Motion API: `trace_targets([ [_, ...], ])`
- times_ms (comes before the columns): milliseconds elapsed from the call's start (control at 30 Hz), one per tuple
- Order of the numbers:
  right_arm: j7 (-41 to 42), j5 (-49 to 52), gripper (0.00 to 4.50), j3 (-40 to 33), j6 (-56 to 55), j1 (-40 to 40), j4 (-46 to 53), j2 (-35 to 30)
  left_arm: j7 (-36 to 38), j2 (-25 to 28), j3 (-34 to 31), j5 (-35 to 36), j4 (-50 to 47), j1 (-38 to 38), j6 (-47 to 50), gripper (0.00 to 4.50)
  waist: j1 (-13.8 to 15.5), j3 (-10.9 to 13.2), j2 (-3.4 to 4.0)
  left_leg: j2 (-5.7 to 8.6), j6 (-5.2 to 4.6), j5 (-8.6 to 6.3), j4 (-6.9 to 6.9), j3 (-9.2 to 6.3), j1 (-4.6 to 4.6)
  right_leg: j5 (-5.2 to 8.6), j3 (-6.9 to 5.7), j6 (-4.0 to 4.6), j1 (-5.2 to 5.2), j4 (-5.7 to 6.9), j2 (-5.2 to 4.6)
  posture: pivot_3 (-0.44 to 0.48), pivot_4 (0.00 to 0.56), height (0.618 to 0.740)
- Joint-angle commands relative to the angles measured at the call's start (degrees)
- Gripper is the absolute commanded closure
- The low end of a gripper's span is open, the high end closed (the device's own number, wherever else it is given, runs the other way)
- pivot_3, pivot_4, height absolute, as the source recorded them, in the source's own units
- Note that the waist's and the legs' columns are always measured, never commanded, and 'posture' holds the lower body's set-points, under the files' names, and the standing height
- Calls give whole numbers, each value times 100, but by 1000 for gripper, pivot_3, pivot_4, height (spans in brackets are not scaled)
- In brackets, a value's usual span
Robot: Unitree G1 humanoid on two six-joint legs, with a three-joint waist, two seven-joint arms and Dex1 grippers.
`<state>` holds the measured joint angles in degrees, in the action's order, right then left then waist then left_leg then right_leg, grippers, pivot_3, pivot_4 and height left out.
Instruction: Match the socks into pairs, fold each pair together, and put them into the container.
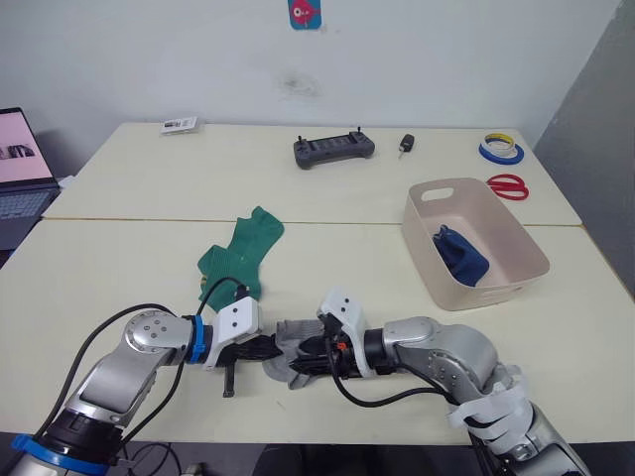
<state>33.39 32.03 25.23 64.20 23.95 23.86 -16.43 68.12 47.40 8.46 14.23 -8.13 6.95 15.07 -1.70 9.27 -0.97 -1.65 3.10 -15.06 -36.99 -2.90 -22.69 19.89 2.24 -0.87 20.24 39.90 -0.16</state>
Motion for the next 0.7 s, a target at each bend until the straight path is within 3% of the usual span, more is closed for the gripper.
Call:
trace_targets([
  [33, 510, 239, 2012, -131, -107, 95, 756, -573, -163, -69, 104, -205, 258, -83, 17, 4500, 4, 0, 0, 0, 0, 0, 0, 0, 0, 0, -1, 0, -1, 0, 0, 0, 150, 740],
  [167, 796, -100, 2012, -138, -858, -63, 949, -1171, -150, -87, -171, 20, 280, -109, -27, 4500, -6, 0, 1, 1, 0, 0, 0, -1, 1, 0, -3, 0, -1, -3, -1, 0, 150, 740],
  [200, 708, -221, 2182, -225, -1124, -118, 889, -1147, -122, -74, -341, 179, 233, -147, -7, 4500, -13, 0, 0, -1, 0, 0, 1, -1, 1, 0, -3, 0, -1, -2, 0, 0, 150, 740],
  [300, 506, -566, 2957, -274, -1715, -153, 582, -975, -39, 25, -850, 685, 54, -265, 231, 4500, -55, 2, -2, -8, 0, 0, 1, 0, -1, 0, 1, 0, 5, 0, 5, 0, 150, 740],
  [433, 533, -1140, 4436, 145, -2409, -87, 1, -774, 128, 336, -1372, 1132, -203, -396, 669, 4500, -72, 7, -9, -12, 0, 0, 2, -4, -4, 0, -3, 0, 9, 2, 10, 0, 150, 740],
  [567, 636, -1541, 4478, 527, -2924, 89, -798, -281, 213, 627, -1703, 1404, -338, -336, 977, 4500, -69, 9, -8, -11, 0, 0, 2, -2, -6, 0, 0, 0, 11, 1, 9, 0, 150, 740],
  [700, 890, -1836, 4478, 834, -3215, 208, -1385, -26, 212, 590, -1629, 1558, -555, -41, 1057, 4500, -49, 10, -9, -10, 0, 0, 1, -1, -8, 0, -1, 0, 12, 0, 8, 0, 150, 740],
])
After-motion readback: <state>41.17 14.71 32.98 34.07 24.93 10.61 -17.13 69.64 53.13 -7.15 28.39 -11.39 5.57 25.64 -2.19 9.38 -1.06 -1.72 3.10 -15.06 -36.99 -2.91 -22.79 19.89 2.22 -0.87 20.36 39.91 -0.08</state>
